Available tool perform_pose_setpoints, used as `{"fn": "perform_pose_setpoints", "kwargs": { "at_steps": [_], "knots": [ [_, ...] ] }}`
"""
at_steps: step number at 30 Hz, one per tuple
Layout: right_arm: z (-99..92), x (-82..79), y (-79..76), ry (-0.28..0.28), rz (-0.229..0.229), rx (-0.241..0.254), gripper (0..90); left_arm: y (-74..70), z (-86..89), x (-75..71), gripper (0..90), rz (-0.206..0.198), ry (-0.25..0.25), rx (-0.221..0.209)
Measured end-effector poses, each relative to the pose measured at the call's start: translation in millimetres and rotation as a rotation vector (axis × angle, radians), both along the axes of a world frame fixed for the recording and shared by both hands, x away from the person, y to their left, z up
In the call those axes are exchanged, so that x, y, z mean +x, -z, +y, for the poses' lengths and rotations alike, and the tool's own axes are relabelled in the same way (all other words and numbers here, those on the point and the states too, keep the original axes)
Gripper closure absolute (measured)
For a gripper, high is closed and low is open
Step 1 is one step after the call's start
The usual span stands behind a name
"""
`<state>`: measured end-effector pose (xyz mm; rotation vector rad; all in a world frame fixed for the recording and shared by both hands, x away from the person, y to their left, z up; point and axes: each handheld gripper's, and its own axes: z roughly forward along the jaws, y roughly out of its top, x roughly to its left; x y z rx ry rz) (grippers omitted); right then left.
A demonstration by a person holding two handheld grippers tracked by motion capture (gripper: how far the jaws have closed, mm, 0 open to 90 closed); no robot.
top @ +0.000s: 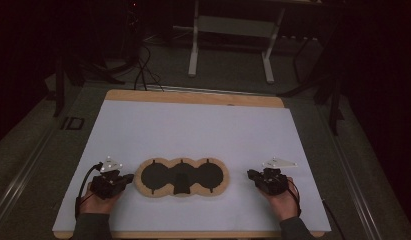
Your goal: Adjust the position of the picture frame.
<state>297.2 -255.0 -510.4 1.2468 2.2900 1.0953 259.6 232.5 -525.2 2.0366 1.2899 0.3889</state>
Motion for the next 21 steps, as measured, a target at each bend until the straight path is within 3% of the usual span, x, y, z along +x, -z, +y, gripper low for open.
{"fn": "perform_pose_setpoints", "kwargs": {
  "at_steps": [21],
  "knots": [
    [33.0,-8.9,8.8,-0.150,0.047,-0.027,83.2,4.2,-5.7,5.0,90.0,0.021,0.011,0.031]
  ]
}}
